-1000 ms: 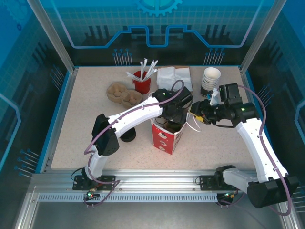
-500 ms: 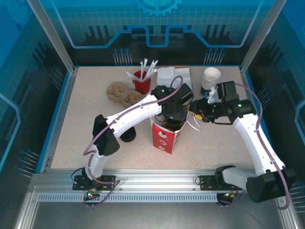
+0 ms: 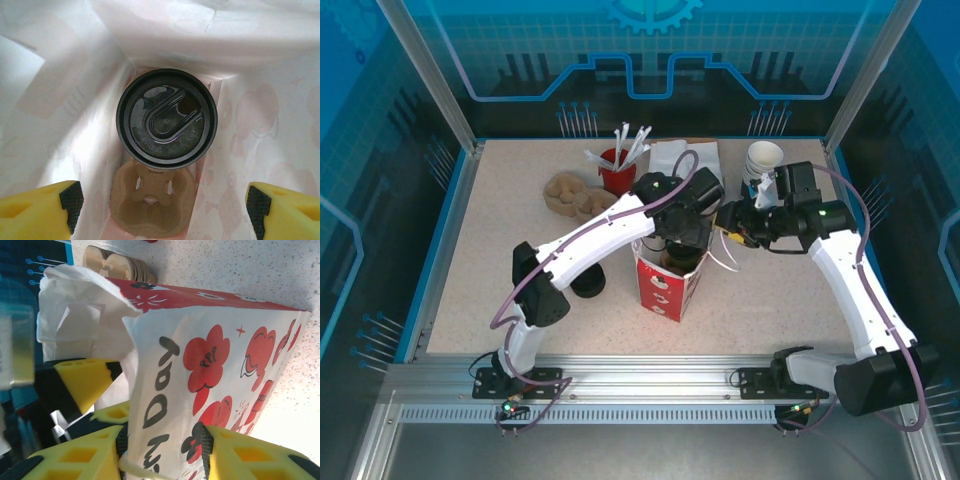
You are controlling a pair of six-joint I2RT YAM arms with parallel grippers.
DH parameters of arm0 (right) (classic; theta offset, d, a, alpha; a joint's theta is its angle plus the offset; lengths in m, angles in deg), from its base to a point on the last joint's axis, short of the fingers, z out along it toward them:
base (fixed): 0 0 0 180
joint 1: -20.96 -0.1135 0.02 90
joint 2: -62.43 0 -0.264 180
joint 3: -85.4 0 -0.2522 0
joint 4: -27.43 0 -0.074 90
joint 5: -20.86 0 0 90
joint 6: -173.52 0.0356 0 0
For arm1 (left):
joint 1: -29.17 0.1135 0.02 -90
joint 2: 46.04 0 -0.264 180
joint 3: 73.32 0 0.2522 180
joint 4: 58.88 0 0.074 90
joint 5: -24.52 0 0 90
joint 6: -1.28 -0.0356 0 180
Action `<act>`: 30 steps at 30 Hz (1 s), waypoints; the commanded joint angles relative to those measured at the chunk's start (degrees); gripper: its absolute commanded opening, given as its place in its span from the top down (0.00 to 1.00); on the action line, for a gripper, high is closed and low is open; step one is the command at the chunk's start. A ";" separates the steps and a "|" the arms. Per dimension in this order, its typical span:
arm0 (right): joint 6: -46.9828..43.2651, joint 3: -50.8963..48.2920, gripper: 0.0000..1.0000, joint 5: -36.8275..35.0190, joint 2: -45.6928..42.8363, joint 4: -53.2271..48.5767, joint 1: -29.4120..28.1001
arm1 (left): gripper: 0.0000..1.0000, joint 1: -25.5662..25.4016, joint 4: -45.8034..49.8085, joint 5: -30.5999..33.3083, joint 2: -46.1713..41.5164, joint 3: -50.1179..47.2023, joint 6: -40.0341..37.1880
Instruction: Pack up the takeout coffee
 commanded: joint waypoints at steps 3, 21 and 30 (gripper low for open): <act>-2.16 2.62 0.55 -0.68 1.65 -0.06 0.66 | 0.14 -0.11 2.55 0.36 -6.03 2.33 2.08; -7.64 8.91 0.62 2.93 10.38 -1.08 0.99 | 0.12 1.63 -9.31 1.22 -19.22 -3.08 -7.77; -9.63 9.84 0.75 5.98 12.99 0.81 0.34 | 0.08 10.51 -16.09 2.34 -26.77 -11.10 -12.19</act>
